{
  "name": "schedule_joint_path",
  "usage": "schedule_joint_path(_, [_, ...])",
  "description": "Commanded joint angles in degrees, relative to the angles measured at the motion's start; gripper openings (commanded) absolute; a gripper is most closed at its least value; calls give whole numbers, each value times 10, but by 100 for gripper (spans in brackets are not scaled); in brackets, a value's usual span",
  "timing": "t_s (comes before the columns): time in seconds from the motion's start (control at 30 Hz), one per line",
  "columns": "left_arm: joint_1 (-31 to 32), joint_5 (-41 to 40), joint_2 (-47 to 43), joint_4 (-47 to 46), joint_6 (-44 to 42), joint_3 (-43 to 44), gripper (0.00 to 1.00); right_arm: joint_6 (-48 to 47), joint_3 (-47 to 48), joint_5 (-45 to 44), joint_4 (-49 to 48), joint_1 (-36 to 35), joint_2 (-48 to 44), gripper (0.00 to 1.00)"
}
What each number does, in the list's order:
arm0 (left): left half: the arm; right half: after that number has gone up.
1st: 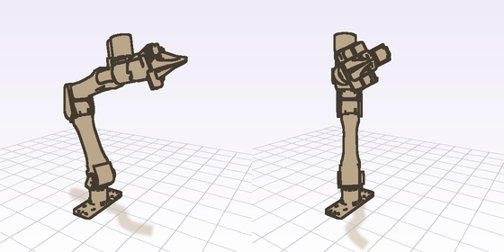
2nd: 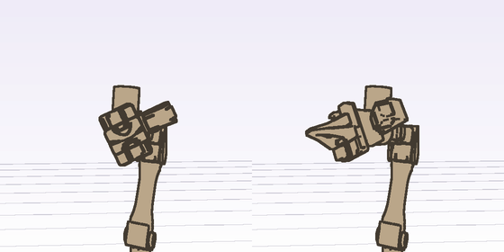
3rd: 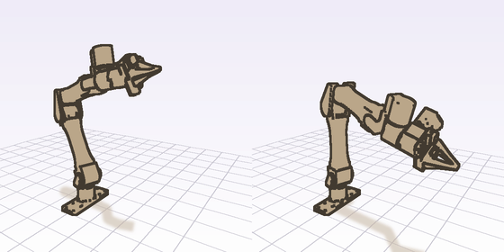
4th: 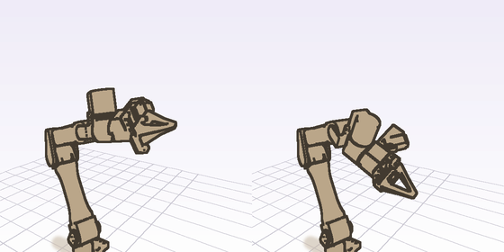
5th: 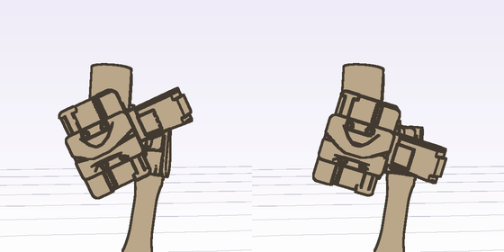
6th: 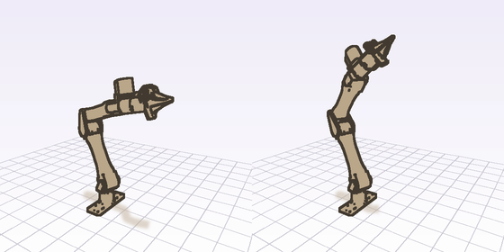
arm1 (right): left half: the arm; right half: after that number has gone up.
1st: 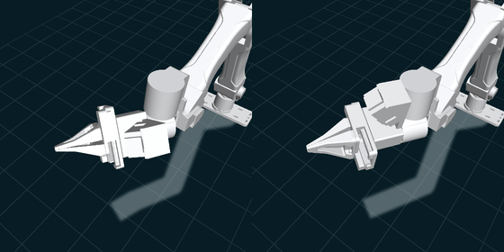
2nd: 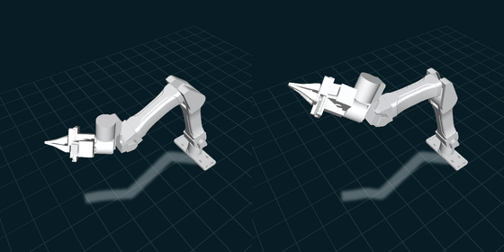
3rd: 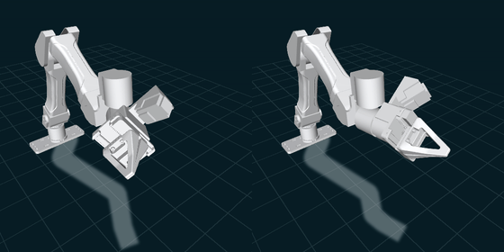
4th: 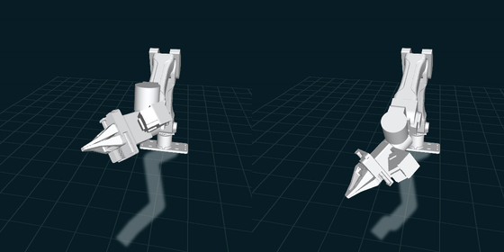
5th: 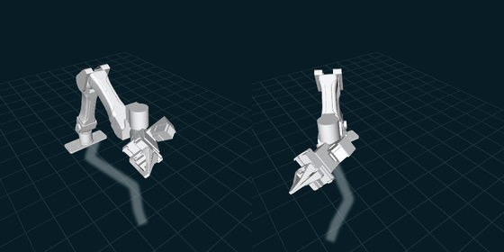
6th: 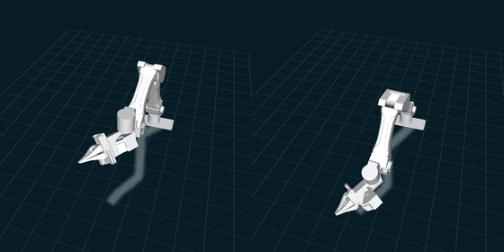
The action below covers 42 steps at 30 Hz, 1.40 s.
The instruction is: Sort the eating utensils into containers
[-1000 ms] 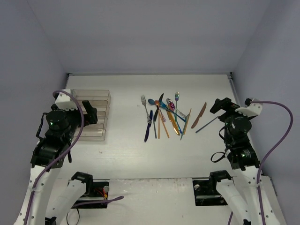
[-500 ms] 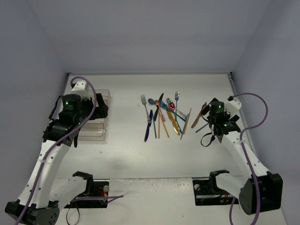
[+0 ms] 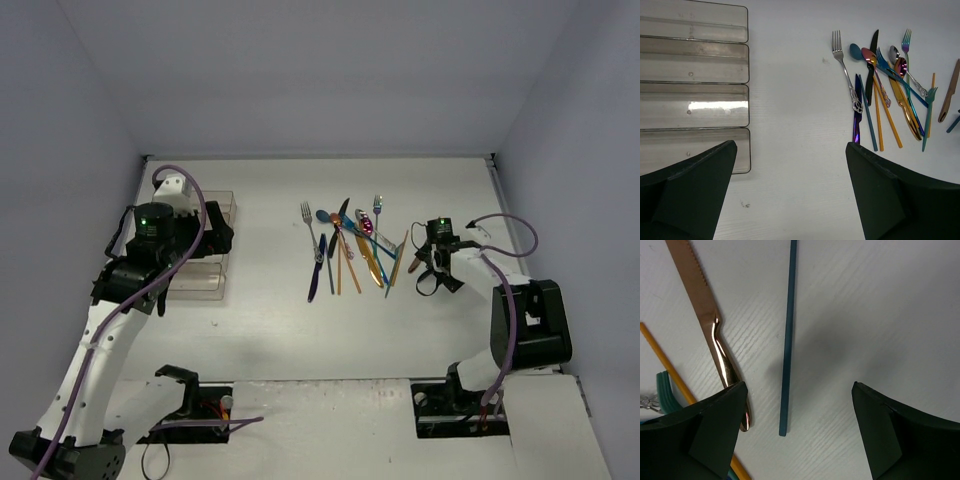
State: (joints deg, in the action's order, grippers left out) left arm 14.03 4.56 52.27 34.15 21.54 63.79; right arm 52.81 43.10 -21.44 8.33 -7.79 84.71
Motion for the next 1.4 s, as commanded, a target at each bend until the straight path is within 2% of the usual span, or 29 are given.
schedule_joint_path(0.0, [7,5,-3,-25,6,-1,89,38,19,-6,2,5,24,80])
schedule_joint_path(0.13, [10,5,1,-24,6,-4,89,43,17,-15,8,6,53,70])
schedule_joint_path(0.47, [14,1,16,-23,12,-7,89,26,38,-37,36,1,104,58])
schedule_joint_path(0.73, [14,-3,8,-25,18,-6,89,5,50,-33,84,-6,152,39])
schedule_joint_path(0.9, [17,-8,7,-24,17,-11,89,5,53,-24,85,-6,156,17])
schedule_joint_path(1.0, [22,-6,7,-24,16,-9,89,-3,56,-22,85,-7,143,0])
schedule_joint_path(1.23, [26,27,17,-28,24,9,89,-80,88,-56,85,-25,43,0])
schedule_joint_path(1.37, [27,95,25,-49,32,19,89,-194,133,-76,64,-86,-46,0])
